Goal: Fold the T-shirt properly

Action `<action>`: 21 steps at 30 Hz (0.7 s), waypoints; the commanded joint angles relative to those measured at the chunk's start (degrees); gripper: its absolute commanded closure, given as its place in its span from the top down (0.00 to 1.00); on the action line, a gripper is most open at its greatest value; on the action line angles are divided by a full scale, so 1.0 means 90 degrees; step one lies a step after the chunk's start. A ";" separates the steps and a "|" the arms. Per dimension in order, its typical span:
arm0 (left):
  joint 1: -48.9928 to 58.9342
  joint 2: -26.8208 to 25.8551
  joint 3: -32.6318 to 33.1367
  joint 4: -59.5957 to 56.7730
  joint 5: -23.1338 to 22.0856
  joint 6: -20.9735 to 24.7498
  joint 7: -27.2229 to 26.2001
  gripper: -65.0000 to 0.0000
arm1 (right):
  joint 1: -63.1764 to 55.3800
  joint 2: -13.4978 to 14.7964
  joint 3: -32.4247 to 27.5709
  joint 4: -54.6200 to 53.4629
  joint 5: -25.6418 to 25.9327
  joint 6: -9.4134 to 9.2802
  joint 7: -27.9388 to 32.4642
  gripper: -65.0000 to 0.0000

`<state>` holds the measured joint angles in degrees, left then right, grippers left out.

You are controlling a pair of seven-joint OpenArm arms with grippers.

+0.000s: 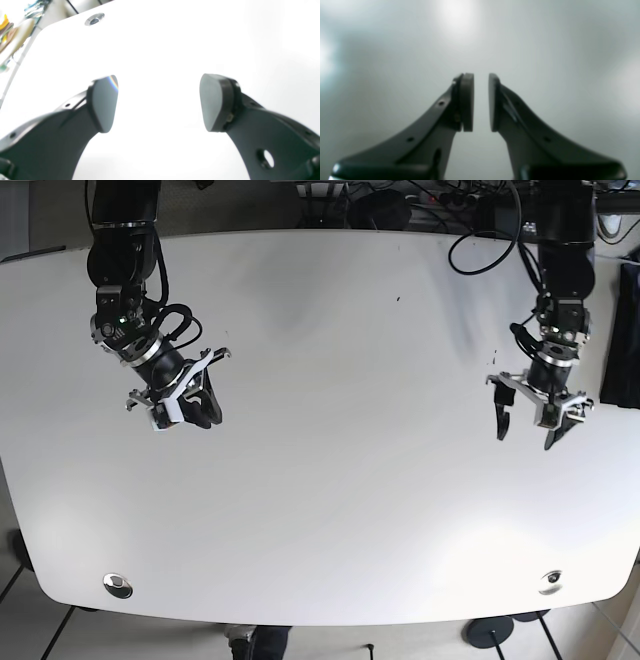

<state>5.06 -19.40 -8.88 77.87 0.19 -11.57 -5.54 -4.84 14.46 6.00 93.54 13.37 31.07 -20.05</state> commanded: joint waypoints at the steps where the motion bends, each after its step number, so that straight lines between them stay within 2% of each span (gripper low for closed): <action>1: 0.0048 0.0539 -0.0063 0.0506 0.0492 0.0011 -0.0151 0.74 | -0.0014 0.0039 0.0042 0.0083 -0.0161 0.0030 0.0455 0.14; 3: 0.0244 0.0949 -0.0053 0.0809 0.0746 0.0011 -0.0151 0.74 | -0.0141 0.0039 0.0032 0.0093 -0.0259 0.0030 0.0768 0.14; 6: 0.0527 0.1418 0.0045 0.1326 0.0756 -0.0116 -0.0034 0.74 | -0.0151 -0.0107 0.0042 0.0015 -0.0337 0.0030 0.0924 0.14; 8: 0.0771 0.1691 0.0279 0.1951 0.0746 -0.0350 0.0523 0.74 | -0.0278 -0.0058 0.0120 -0.0093 -0.0337 0.0030 0.0983 0.14; 13: 0.1582 0.2150 0.0728 0.3290 0.0736 -0.0389 0.1607 0.74 | -0.0844 -0.0127 0.0647 -0.0083 -0.0337 0.0020 0.1657 0.14; 18: 0.2285 0.2238 0.0894 0.3495 0.0727 -0.0389 0.1715 0.74 | -0.1440 -0.0234 0.1282 -0.0083 -0.0347 0.0011 0.2165 0.14; 21: 0.2754 0.2483 0.0894 0.3514 0.0727 -0.0389 0.1715 0.73 | -0.1831 -0.0361 0.1810 -0.0073 -0.0347 0.0011 0.2214 0.14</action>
<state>29.87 2.74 -0.95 108.09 7.27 -15.20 11.14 -21.50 10.48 22.31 91.83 9.30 31.05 -1.67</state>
